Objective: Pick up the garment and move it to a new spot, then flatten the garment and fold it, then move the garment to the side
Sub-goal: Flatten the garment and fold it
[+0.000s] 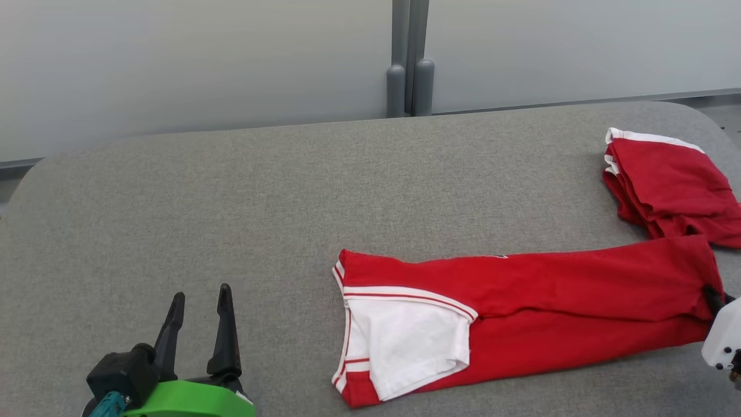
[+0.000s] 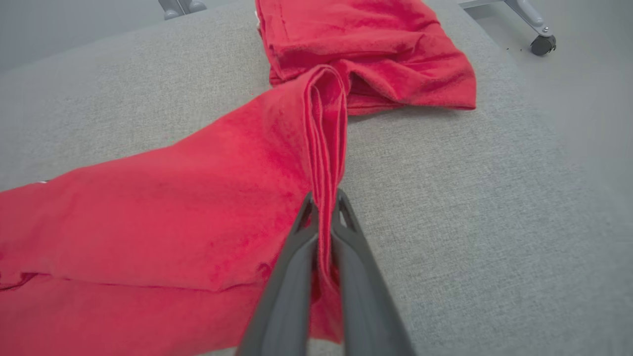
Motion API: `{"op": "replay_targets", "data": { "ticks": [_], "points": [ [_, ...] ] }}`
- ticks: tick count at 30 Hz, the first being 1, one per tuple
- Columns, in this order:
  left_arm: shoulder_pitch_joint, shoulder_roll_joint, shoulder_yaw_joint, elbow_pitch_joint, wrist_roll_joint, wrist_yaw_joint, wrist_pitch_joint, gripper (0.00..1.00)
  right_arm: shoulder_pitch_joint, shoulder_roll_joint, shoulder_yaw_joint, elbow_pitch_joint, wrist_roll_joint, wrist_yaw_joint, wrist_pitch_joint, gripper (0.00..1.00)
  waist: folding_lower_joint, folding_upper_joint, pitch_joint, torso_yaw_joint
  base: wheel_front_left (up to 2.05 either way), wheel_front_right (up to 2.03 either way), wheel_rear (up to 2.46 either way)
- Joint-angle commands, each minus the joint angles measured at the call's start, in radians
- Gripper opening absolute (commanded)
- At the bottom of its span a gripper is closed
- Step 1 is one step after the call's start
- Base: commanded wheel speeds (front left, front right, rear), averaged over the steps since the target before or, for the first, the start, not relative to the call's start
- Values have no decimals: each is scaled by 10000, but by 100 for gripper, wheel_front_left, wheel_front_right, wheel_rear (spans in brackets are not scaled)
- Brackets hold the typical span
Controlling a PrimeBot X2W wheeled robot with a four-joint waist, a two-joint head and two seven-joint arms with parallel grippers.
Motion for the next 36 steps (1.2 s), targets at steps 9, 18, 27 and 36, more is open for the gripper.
{"op": "replay_targets", "data": {
  "ticks": [9, 18, 27, 36],
  "points": [
    [-151, 2, -70, 141, -35, 2, 33, 100, 125, 623, -86, -1117, 405, -8, 580, 0, 0, 54, -10, -184, 0, 0, 0],
    [-217, -64, -178, 224, -69, -57, -2, 100, 390, 1318, 691, -3090, 1338, -6, 1411, 0, 0, 54, -97, 1, 0, 0, 0],
    [-262, -80, -220, 211, -84, -66, -55, 100, 810, 2312, 1781, -4943, 1984, -4, 2264, 0, 0, 54, -177, 327, 0, 0, 0],
    [-370, -26, -259, 181, -82, -66, -11, 100, 700, 3257, 3153, -4416, 1786, -4, 1899, 0, 0, 54, -159, 697, 0, 0, 0]
  ]
}}
